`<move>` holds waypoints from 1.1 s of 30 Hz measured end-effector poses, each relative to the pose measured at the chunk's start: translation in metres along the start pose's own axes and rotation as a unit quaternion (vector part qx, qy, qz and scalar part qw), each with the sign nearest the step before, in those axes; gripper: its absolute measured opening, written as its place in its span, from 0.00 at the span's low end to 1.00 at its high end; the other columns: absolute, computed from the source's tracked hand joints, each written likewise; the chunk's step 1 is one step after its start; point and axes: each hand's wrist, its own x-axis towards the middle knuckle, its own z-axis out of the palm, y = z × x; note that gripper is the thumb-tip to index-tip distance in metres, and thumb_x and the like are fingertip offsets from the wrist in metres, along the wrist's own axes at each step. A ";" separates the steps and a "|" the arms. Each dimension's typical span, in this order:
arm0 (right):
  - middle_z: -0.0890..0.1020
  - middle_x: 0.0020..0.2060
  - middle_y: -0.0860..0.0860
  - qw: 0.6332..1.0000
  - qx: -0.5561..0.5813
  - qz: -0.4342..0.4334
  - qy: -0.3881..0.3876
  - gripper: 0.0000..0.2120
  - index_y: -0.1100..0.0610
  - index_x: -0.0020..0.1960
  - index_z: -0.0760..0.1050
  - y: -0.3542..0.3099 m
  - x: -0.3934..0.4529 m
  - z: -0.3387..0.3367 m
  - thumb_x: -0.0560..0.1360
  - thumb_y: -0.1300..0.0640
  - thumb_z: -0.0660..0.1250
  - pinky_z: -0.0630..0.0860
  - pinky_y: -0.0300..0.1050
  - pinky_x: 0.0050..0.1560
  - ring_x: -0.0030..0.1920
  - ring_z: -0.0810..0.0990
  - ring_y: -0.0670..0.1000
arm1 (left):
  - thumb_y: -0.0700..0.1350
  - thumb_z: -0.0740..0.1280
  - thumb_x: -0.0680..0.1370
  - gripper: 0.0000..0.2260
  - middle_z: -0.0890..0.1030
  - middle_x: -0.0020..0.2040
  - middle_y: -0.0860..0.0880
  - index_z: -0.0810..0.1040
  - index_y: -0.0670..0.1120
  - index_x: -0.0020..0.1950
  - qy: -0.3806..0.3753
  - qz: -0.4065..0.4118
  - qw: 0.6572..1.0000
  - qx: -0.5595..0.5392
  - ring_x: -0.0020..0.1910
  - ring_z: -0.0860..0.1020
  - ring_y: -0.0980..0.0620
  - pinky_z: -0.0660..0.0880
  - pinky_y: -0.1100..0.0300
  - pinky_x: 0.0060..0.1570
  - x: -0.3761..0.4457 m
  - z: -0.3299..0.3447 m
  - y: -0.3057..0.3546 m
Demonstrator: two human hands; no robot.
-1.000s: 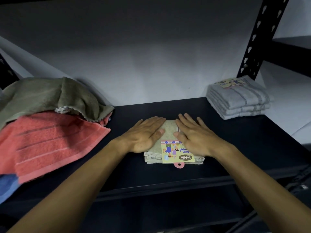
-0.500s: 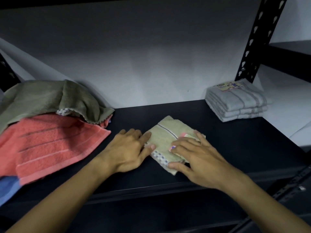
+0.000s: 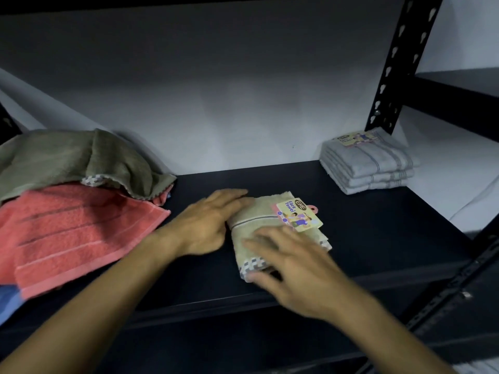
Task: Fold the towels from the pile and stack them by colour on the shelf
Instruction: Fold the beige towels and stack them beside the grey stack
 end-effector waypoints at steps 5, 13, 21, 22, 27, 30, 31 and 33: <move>0.78 0.56 0.45 1.000 0.019 0.003 0.021 0.19 0.49 0.55 0.80 -0.001 -0.013 0.017 0.78 0.38 0.58 0.71 0.43 0.59 0.56 0.75 0.48 | 0.52 0.53 0.84 0.25 0.51 0.81 0.55 0.50 0.56 0.81 -0.053 0.042 0.996 0.065 0.78 0.54 0.54 0.61 0.48 0.74 -0.003 0.023 -0.009; 0.77 0.48 0.39 0.994 0.089 0.052 0.037 0.14 0.48 0.42 0.70 0.057 -0.049 -0.019 0.77 0.39 0.62 0.68 0.46 0.65 0.50 0.76 0.41 | 0.66 0.55 0.78 0.27 0.75 0.54 0.52 0.74 0.51 0.68 0.118 0.090 0.984 0.102 0.49 0.76 0.52 0.79 0.55 0.44 -0.027 0.043 0.055; 0.39 0.78 0.46 0.989 -0.040 0.035 -0.139 0.41 0.52 0.79 0.39 0.052 -0.030 -0.018 0.74 0.33 0.46 0.37 0.40 0.74 0.76 0.34 0.44 | 0.73 0.48 0.76 0.43 0.32 0.79 0.53 0.33 0.50 0.80 -0.067 0.044 0.992 0.095 0.74 0.27 0.61 0.34 0.50 0.76 0.000 0.031 0.062; 0.37 0.78 0.48 0.985 -0.061 0.033 -0.156 0.41 0.53 0.79 0.36 0.055 -0.029 -0.014 0.73 0.33 0.40 0.33 0.40 0.73 0.75 0.31 0.44 | 0.72 0.45 0.77 0.42 0.30 0.78 0.53 0.31 0.50 0.79 -0.098 0.039 0.989 0.100 0.73 0.26 0.61 0.33 0.49 0.76 0.002 0.033 0.064; 0.39 0.78 0.49 0.982 -0.100 0.039 -0.159 0.33 0.56 0.79 0.39 0.084 -0.052 -0.029 0.80 0.42 0.44 0.32 0.42 0.73 0.76 0.34 0.45 | 0.67 0.42 0.80 0.37 0.24 0.75 0.52 0.26 0.47 0.76 -0.147 0.054 0.984 0.085 0.70 0.22 0.61 0.31 0.49 0.75 0.015 0.040 0.099; 0.42 0.78 0.51 0.973 -0.129 0.068 -0.177 0.34 0.57 0.79 0.41 0.109 -0.073 -0.047 0.81 0.54 0.58 0.34 0.42 0.73 0.78 0.39 0.49 | 0.64 0.42 0.82 0.35 0.25 0.76 0.51 0.27 0.47 0.76 -0.167 0.071 0.981 0.071 0.72 0.23 0.59 0.32 0.48 0.75 0.040 0.045 0.125; 0.48 0.79 0.55 0.973 -0.144 0.074 -0.167 0.36 0.59 0.79 0.47 0.115 -0.079 -0.052 0.78 0.57 0.63 0.40 0.45 0.74 0.78 0.47 0.52 | 0.64 0.42 0.82 0.34 0.27 0.76 0.50 0.28 0.47 0.77 -0.168 0.075 0.980 0.074 0.73 0.24 0.58 0.32 0.48 0.76 0.050 0.047 0.134; 0.66 0.72 0.61 0.961 -0.184 0.113 -0.171 0.38 0.64 0.75 0.62 0.126 -0.090 -0.062 0.68 0.61 0.73 0.61 0.52 0.72 0.72 0.67 0.60 | 0.63 0.43 0.82 0.34 0.29 0.77 0.49 0.30 0.45 0.78 -0.161 0.086 0.980 0.078 0.74 0.27 0.56 0.34 0.50 0.76 0.070 0.051 0.152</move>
